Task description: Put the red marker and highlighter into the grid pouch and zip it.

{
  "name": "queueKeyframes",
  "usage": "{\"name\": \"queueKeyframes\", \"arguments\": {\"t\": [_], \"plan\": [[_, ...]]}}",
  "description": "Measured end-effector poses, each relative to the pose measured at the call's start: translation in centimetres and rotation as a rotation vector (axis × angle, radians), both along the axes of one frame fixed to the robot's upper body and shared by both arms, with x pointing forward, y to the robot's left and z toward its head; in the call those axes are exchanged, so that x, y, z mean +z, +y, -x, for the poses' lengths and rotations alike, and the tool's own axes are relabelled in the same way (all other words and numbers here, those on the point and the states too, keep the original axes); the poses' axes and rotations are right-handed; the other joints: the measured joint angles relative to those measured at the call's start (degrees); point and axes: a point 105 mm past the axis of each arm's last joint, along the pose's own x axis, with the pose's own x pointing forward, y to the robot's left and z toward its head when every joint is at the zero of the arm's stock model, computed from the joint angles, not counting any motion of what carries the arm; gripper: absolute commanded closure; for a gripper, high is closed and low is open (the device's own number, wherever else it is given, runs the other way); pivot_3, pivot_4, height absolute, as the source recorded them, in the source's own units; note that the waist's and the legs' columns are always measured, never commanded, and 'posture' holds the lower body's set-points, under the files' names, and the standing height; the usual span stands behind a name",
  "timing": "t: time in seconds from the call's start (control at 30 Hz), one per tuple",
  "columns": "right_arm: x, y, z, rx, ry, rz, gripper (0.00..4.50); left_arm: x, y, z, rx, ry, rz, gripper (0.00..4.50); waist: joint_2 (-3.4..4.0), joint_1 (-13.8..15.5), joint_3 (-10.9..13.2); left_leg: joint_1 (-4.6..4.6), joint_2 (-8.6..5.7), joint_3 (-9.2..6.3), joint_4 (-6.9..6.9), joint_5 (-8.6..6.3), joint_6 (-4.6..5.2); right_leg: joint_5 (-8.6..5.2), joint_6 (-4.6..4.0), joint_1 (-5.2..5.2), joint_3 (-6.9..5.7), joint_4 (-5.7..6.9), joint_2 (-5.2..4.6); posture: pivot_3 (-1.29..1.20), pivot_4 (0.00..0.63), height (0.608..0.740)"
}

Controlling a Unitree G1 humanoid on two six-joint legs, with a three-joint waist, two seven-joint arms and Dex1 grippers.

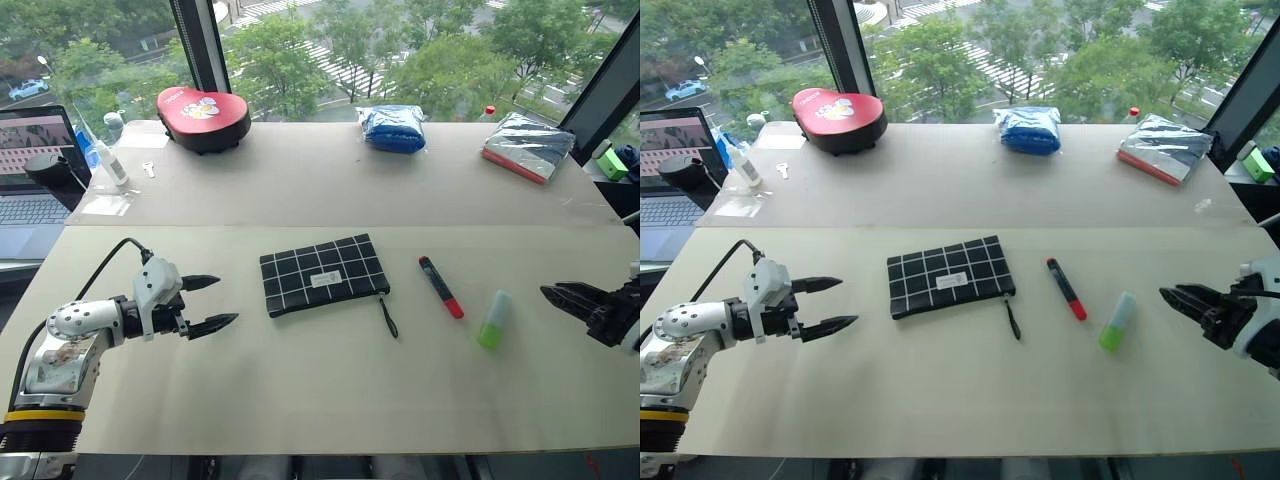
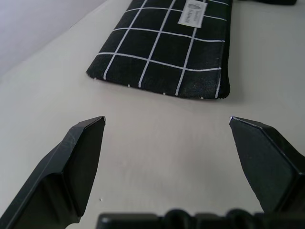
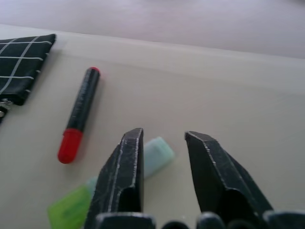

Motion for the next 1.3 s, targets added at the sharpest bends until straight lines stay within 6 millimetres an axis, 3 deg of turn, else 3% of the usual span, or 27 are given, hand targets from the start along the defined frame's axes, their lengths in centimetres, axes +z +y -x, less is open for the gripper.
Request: {"name": "queueKeyframes", "arguments": {"t": [0.2, 0.43, 0.6, 0.9, 1.3], "plan": [[0.1, 7.5, -2.1, 0.26, -0.009, -0.015, 4.38, -2.2, -0.8, -0.3, -0.147, -0.072, -0.192, 0.0, -0.02, -0.2, 0.0, -0.04, -0.01, 0.0, 0.0, 0.0, 0.01, 0.0, 0.01, -0.07, -0.02, 0.0, 0.0, 0.0, 0.15, 0.74], [-0.1, 14.3, -4.7, 0.442, -0.036, 0.027, 4.38, -2.0, -1.7, -1.0, -0.256, -0.2, -0.265, 0.0, -0.02, 0.2, 0.0, -0.08, -0.04, -0.04, 0.02, 0.01, -0.01, 0.02, 0.0, -0.12, -0.08, 0.04, -0.04, 0.0, 0.15, 0.74], [-1.3, 17.8, -6.3, 0.52, -0.033, 0.085, 4.38, -2.0, -3.0, -1.6, -0.292, -0.294, -0.253, 0.0, -0.01, 0.7, 0.0, -0.08, -0.12, -0.06, 0.08, 0.03, -0.02, 0.03, 0.01, -0.08, -0.13, 0.05, -0.06, 0.0, 0.15, 0.74], [-5.4, 18.2, -6.5, 0.528, 0.049, 0.241, 4.38, -2.1, -3.8, -2.0, -0.313, -0.384, -0.244, 0.0, 0.04, 0.7, 0.0, -0.03, -0.17, -0.08, 0.08, 0.05, -0.05, 0.03, 0.02, -0.04, -0.17, 0.09, -0.06, 0.0, 0.15, 0.74], [-5.5, 18.2, -7.0, 0.524, 0.027, 0.293, 4.38, -2.3, -5.0, -3.0, -0.315, -0.44, -0.214, 0.0, 0.03, 0.6, -0.1, 0.13, -0.16, -0.1, 0.12, 0.09, -0.06, 0.04, 0.03, 0.14, -0.19, 0.14, -0.05, 0.0, 0.15, 0.74]]}}
